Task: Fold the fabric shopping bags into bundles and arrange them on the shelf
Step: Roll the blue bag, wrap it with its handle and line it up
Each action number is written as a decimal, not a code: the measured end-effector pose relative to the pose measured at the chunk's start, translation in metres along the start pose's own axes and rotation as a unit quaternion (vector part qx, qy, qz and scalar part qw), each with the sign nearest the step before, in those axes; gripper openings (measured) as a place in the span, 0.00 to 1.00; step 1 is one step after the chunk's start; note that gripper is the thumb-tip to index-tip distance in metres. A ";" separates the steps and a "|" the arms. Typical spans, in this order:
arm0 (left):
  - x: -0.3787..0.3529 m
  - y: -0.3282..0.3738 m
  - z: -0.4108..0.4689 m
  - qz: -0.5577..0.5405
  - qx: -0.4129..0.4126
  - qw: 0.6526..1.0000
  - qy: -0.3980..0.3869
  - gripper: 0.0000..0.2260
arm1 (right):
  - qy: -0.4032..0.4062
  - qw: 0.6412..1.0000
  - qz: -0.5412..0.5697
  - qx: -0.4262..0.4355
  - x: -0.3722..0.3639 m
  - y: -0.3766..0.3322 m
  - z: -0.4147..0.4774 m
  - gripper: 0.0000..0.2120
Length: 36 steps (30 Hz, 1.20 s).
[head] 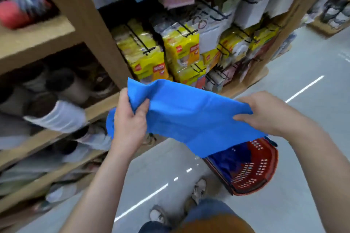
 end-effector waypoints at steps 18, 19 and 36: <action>0.369 -0.083 -0.228 0.091 0.292 0.936 0.175 0.19 | 0.027 0.847 0.110 0.520 -0.081 -0.466 -0.111 0.10; 0.385 -0.085 -0.236 0.051 0.296 0.928 0.221 0.11 | 0.021 0.840 0.103 0.533 -0.086 -0.483 -0.119 0.10; 0.567 0.019 -0.201 0.538 -0.034 0.775 0.330 0.07 | 0.087 0.746 0.013 0.661 -0.117 -0.736 -0.185 0.15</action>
Point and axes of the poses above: each hand's wrist, its own z-axis towards the middle knuckle, its own x-axis out of the back of the hand, y = z × x, the point moved 6 cm from there along z, towards the middle knuckle, and after that the axes turned 6 degrees about -x, right-handed, at the moved point
